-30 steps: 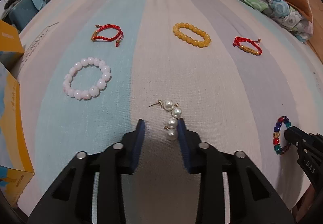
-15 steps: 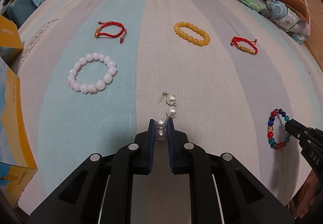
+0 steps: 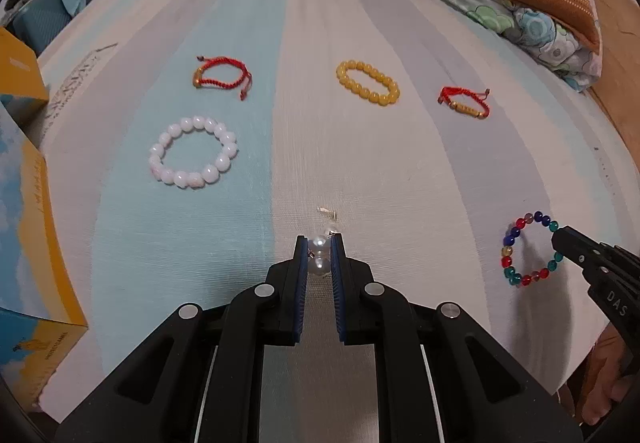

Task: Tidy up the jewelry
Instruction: 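Carry the pearl earring and multicolour bracelet into the white box and release both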

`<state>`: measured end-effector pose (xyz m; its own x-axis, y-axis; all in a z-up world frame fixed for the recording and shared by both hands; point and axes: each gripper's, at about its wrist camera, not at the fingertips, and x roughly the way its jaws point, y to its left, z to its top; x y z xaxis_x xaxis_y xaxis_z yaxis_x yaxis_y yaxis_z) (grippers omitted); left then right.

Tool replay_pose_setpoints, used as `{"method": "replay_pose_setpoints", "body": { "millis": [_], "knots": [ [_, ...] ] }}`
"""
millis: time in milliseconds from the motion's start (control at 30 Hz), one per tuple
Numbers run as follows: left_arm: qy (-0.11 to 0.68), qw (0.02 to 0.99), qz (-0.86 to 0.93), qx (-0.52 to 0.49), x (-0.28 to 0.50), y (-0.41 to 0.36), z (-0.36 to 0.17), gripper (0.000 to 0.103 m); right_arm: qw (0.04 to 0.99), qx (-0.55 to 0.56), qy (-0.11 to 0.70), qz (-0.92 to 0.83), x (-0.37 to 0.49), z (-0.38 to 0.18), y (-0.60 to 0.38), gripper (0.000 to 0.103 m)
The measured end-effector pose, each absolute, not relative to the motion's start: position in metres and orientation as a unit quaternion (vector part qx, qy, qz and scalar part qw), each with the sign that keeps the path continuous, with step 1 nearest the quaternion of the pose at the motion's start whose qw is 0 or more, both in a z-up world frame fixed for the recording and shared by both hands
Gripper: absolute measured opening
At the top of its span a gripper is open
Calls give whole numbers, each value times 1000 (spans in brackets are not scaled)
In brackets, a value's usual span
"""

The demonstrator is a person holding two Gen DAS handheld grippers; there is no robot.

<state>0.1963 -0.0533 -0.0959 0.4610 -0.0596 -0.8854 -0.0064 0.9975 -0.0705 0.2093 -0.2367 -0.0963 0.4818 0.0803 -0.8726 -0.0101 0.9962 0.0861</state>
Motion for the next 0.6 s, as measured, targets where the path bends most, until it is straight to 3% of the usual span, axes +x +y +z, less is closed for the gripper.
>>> {"method": "replay_pose_setpoints", "body": {
  "millis": [600],
  "knots": [
    [502, 863, -23, -41, 173, -43, -46, 11, 874, 34, 483, 45, 193, -57, -217, 9]
  ]
}}
